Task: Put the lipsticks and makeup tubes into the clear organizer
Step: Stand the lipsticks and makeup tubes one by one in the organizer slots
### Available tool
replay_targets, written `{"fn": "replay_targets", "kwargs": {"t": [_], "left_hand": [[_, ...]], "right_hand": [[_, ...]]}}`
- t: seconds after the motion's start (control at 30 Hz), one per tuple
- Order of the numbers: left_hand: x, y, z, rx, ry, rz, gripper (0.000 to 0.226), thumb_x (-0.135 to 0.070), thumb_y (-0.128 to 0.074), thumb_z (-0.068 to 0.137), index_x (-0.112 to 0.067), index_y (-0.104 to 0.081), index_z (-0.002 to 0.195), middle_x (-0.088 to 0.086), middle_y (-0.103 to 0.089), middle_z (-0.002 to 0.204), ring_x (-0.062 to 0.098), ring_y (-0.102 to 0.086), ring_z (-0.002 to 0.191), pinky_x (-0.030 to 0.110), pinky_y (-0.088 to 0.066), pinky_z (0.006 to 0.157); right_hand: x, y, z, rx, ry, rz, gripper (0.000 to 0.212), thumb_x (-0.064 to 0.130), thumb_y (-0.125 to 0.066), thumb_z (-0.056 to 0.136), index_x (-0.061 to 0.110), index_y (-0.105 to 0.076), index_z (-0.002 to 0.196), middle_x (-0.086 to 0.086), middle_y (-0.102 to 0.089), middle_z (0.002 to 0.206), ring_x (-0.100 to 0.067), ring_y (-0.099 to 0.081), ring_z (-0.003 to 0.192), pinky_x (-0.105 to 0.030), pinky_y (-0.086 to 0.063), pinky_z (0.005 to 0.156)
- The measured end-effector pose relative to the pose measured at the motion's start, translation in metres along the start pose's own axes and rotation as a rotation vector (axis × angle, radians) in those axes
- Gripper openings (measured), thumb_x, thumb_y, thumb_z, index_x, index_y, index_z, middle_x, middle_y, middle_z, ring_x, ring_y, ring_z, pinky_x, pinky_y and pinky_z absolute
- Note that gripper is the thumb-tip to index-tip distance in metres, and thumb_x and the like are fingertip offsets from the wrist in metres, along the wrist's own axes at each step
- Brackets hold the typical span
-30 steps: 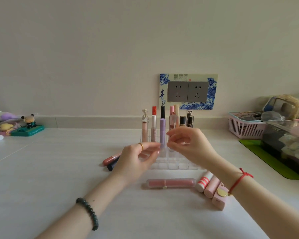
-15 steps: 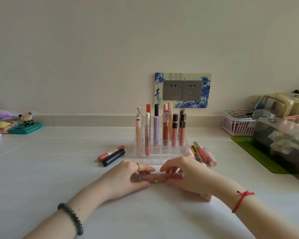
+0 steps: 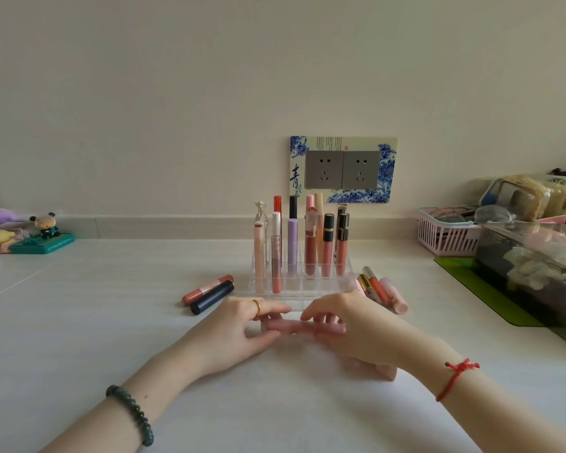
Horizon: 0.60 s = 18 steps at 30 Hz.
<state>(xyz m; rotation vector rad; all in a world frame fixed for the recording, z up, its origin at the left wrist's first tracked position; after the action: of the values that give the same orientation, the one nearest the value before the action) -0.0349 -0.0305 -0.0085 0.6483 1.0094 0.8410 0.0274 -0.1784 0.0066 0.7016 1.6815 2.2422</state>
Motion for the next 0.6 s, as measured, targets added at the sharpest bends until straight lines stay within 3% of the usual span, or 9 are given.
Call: {"fn": "replay_targets", "kwargs": {"t": [0.1, 0.2, 0.37, 0.5, 0.6], "left_hand": [[-0.005, 0.010, 0.003, -0.188, 0.003, -0.142, 0.036, -0.024, -0.072, 0.075, -0.045, -0.058, 0.101, -0.028, -0.068, 0.091, -0.010, -0.060, 0.093, 0.001, -0.038, 0.083], [-0.012, 0.019, 0.013, -0.364, 0.042, -0.408, 0.036, -0.033, -0.072, 0.065, -0.037, -0.060, 0.099, -0.011, -0.073, 0.086, 0.002, -0.067, 0.085, 0.013, -0.049, 0.081], [-0.023, 0.032, 0.038, -0.557, 0.089, -0.675, 0.029, -0.019, -0.071, 0.070, -0.029, -0.060, 0.095, -0.008, -0.069, 0.082, 0.000, -0.066, 0.077, 0.010, -0.049, 0.069], [-0.021, 0.026, 0.054, -0.572, 0.128, -0.706, 0.023, -0.020, -0.064, 0.081, -0.024, -0.061, 0.104, -0.004, -0.070, 0.096, 0.003, -0.066, 0.091, 0.015, -0.050, 0.082], [-0.018, 0.019, 0.060, -0.553, 0.165, -0.716, 0.024, -0.021, -0.056, 0.088, -0.017, -0.061, 0.111, -0.011, -0.068, 0.096, -0.005, -0.064, 0.091, 0.010, -0.048, 0.082]], "right_hand": [[0.003, 0.016, -0.002, -0.102, 0.027, 0.002, 0.029, 0.027, -0.057, 0.088, 0.032, -0.058, 0.116, 0.015, -0.064, 0.105, 0.003, -0.053, 0.085, -0.005, -0.041, 0.079], [0.001, 0.027, 0.004, -0.190, 0.000, 0.079, 0.026, 0.025, -0.057, 0.088, 0.028, -0.059, 0.114, 0.018, -0.058, 0.093, 0.011, -0.049, 0.071, 0.007, -0.034, 0.065], [-0.006, 0.034, 0.034, -0.339, -0.004, 0.342, 0.022, 0.018, -0.059, 0.086, 0.018, -0.061, 0.108, 0.010, -0.063, 0.090, -0.005, -0.061, 0.082, -0.018, -0.052, 0.077], [-0.011, 0.043, 0.053, -0.495, -0.021, 0.535, 0.021, 0.014, -0.061, 0.085, 0.014, -0.062, 0.105, 0.008, -0.063, 0.085, -0.003, -0.062, 0.078, -0.011, -0.052, 0.073], [-0.018, 0.040, 0.064, -0.571, -0.061, 0.633, 0.019, 0.009, -0.064, 0.082, 0.014, -0.063, 0.100, 0.006, -0.066, 0.086, -0.005, -0.063, 0.080, -0.013, -0.052, 0.074]]}}
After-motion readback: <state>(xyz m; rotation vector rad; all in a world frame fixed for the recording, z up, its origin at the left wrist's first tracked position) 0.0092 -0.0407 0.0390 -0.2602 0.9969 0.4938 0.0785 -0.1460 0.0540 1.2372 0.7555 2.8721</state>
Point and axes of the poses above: each hand's wrist, its own z-axis towards the middle knuckle, its own y-axis out of the back of the hand, x = y × z, the point moved 5 cm from there along z, towards the middle knuckle
